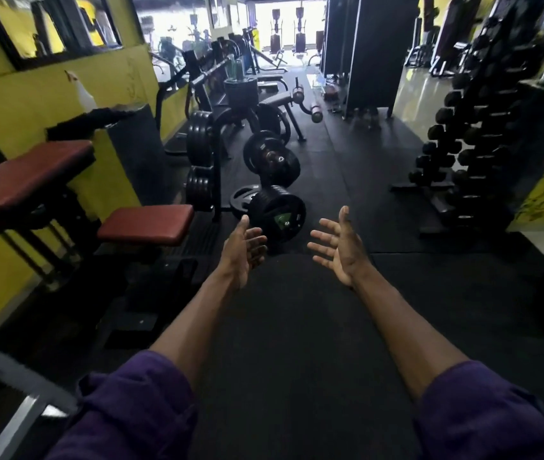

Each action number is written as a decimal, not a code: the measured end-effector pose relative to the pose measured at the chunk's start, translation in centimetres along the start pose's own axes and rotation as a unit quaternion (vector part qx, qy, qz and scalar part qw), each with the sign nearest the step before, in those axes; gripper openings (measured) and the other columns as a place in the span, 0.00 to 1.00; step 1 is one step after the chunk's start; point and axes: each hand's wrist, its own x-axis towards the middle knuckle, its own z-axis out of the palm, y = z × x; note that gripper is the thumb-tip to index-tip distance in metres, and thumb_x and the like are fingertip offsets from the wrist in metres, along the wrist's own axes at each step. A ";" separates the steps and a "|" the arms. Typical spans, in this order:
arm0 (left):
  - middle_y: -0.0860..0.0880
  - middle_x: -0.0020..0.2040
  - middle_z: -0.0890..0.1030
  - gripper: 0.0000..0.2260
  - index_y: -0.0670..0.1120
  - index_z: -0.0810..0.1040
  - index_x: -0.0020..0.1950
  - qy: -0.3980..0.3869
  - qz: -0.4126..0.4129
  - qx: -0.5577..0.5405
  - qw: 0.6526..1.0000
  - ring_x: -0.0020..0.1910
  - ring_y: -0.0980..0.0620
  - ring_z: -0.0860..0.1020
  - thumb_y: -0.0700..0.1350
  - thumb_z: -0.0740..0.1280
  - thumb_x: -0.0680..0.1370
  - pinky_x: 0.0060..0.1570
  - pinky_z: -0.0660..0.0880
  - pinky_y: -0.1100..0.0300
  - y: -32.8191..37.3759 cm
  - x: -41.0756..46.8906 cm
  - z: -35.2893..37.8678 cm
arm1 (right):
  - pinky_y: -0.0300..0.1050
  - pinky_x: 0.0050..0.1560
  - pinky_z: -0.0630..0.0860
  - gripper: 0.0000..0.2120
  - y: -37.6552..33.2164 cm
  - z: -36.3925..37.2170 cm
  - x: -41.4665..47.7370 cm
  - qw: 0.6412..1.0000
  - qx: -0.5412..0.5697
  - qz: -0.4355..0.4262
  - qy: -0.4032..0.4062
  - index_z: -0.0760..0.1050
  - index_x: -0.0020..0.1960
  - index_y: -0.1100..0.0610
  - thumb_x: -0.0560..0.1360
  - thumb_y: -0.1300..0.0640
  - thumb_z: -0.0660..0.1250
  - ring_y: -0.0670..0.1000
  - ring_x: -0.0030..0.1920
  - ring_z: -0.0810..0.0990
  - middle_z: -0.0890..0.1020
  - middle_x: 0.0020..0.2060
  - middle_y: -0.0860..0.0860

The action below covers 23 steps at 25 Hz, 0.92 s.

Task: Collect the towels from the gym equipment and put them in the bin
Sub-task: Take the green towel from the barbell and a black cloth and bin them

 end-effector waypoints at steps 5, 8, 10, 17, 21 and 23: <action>0.42 0.61 0.81 0.28 0.42 0.77 0.63 -0.018 0.021 -0.007 1.000 0.53 0.46 0.78 0.64 0.58 0.79 0.53 0.73 0.52 5.7 11.1 6.8 | 0.57 0.59 0.75 0.39 -6.1 -2.8 10.7 1.000 -0.002 -0.006 0.013 0.71 0.72 0.54 0.76 0.27 0.49 0.58 0.59 0.81 0.79 0.65 0.58; 0.43 0.59 0.81 0.27 0.43 0.77 0.62 -0.030 0.018 -0.006 0.999 0.54 0.46 0.78 0.64 0.58 0.79 0.50 0.74 0.53 7.4 17.4 10.6 | 0.59 0.63 0.74 0.39 -8.9 -5.3 17.1 1.000 0.003 -0.006 0.023 0.71 0.72 0.54 0.76 0.27 0.49 0.58 0.59 0.81 0.79 0.65 0.58; 0.43 0.58 0.82 0.27 0.43 0.78 0.61 -0.022 0.011 -0.009 1.000 0.55 0.45 0.79 0.64 0.59 0.78 0.49 0.75 0.53 8.0 21.3 12.6 | 0.60 0.64 0.74 0.38 -10.2 -6.9 20.7 0.999 0.001 -0.005 0.031 0.71 0.72 0.54 0.77 0.27 0.48 0.58 0.60 0.81 0.78 0.65 0.58; 0.44 0.55 0.82 0.25 0.43 0.79 0.58 -0.028 0.005 -0.017 0.999 0.51 0.47 0.79 0.64 0.60 0.77 0.49 0.74 0.53 10.7 40.9 20.2 | 0.58 0.61 0.75 0.39 -15.4 -12.4 39.0 0.999 -0.010 -0.012 0.043 0.70 0.73 0.55 0.77 0.27 0.48 0.58 0.60 0.80 0.78 0.66 0.58; 0.44 0.52 0.81 0.23 0.43 0.79 0.55 -0.041 0.007 -0.017 0.999 0.49 0.47 0.77 0.63 0.60 0.78 0.42 0.72 0.56 13.9 51.7 25.3 | 0.56 0.58 0.76 0.40 -19.2 -15.3 49.4 0.998 -0.002 -0.017 0.057 0.71 0.72 0.54 0.76 0.26 0.48 0.57 0.59 0.81 0.79 0.64 0.57; 0.44 0.52 0.82 0.24 0.43 0.79 0.56 -0.047 0.006 -0.013 0.999 0.48 0.47 0.78 0.63 0.60 0.78 0.41 0.73 0.56 15.2 56.8 27.9 | 0.56 0.57 0.76 0.40 -21.1 -16.7 54.5 0.998 0.001 -0.016 0.065 0.72 0.71 0.53 0.75 0.26 0.48 0.57 0.59 0.81 0.80 0.64 0.56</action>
